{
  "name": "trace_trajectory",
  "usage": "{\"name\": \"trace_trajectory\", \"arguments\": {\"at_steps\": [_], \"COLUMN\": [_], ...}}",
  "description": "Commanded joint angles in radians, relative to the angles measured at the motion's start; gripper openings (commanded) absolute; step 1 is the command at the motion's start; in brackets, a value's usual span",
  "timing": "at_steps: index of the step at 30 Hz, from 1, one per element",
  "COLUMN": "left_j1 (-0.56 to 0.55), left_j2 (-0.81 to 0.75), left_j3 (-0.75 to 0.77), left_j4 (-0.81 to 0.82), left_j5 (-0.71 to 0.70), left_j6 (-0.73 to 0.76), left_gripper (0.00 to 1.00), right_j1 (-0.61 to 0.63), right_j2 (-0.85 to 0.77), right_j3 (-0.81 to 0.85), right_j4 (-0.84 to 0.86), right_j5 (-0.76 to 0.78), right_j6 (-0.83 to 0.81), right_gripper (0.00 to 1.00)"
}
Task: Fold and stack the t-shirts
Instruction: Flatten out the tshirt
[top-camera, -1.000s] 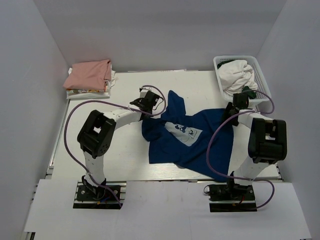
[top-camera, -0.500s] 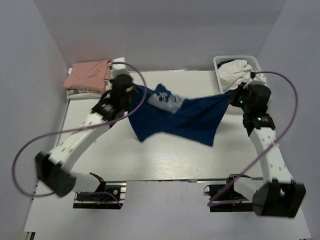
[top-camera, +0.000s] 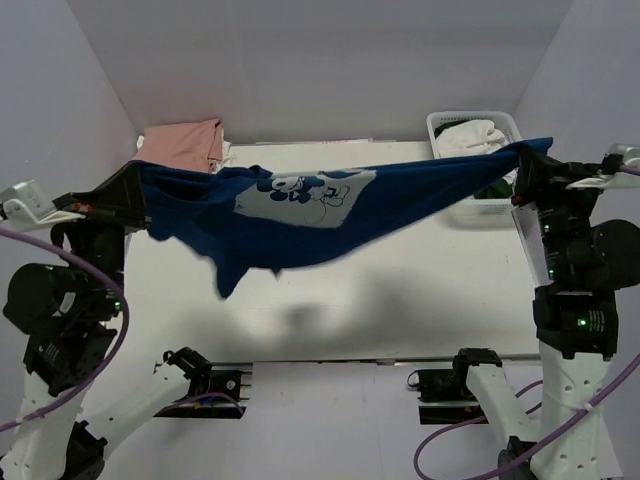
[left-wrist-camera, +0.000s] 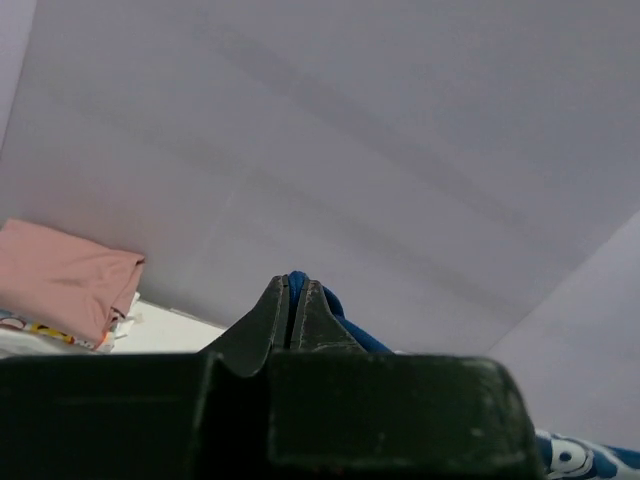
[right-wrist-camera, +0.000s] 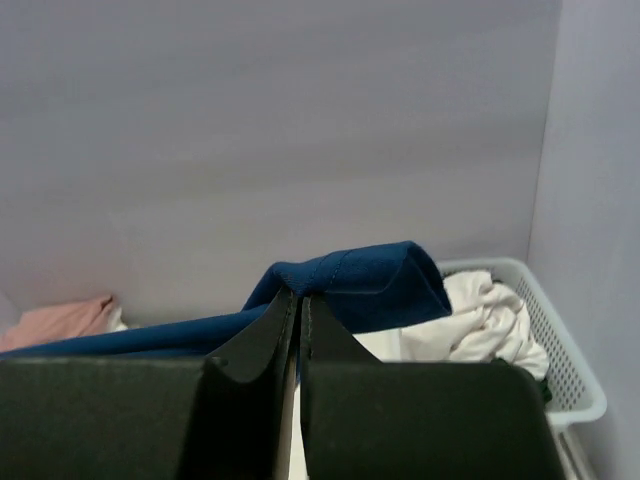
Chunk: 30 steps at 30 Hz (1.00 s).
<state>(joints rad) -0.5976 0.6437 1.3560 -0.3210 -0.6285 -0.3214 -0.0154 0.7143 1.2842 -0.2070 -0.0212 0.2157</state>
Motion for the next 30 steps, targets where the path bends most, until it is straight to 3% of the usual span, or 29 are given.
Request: {"name": "trace_trajectory", "arguments": {"at_steps": [1, 8, 10, 13, 15, 16, 17, 18, 19, 20, 23, 30], "left_j1": [0.007, 0.011, 0.012, 0.048, 0.110, 0.137, 0.198, 0.223, 0.252, 0.252, 0.278, 0.276], "left_j2": [0.022, 0.201, 0.310, 0.483, 0.601, 0.675, 0.839, 0.923, 1.056, 1.101, 1.140, 0.963], "left_j3": [0.012, -0.119, -0.159, -0.241, -0.274, -0.241, -0.186, -0.116, 0.029, 0.090, 0.173, -0.035], "left_j4": [-0.072, -0.058, -0.075, -0.052, 0.009, -0.006, -0.062, -0.146, -0.268, -0.309, -0.299, -0.286], "left_j5": [-0.034, -0.068, -0.181, -0.206, -0.121, -0.088, -0.045, -0.016, 0.009, 0.009, 0.053, 0.211], "left_j6": [0.024, -0.077, -0.122, -0.189, -0.208, -0.223, -0.282, -0.332, -0.349, -0.349, -0.337, -0.364], "left_gripper": [0.00, 0.00, 0.00, 0.00, 0.15, 0.29, 0.64, 0.76, 1.00, 1.00, 1.00, 1.00], "right_j1": [-0.003, -0.003, -0.001, 0.002, 0.008, 0.012, 0.014, 0.014, 0.053, 0.060, 0.078, 0.127], "right_j2": [0.031, 0.276, 0.351, 0.494, 0.619, 0.655, 0.687, 0.768, 0.787, 0.816, 0.811, 0.712], "right_j3": [0.030, -0.097, -0.150, -0.201, -0.218, -0.215, -0.207, -0.194, -0.154, -0.143, -0.155, -0.302], "right_j4": [-0.019, 0.098, 0.153, 0.234, 0.273, 0.270, 0.249, 0.230, 0.169, 0.161, 0.163, 0.112], "right_j5": [0.066, -0.058, -0.086, -0.172, -0.191, -0.178, -0.163, -0.104, -0.083, -0.025, 0.016, 0.047], "right_j6": [-0.027, 0.033, 0.048, 0.044, 0.040, 0.037, 0.040, 0.037, 0.033, 0.028, 0.011, 0.123], "right_gripper": [0.00, 0.00, 0.00, 0.00, 0.00, 0.11, 0.27, 0.47, 0.81, 0.90, 0.90, 0.90]}}
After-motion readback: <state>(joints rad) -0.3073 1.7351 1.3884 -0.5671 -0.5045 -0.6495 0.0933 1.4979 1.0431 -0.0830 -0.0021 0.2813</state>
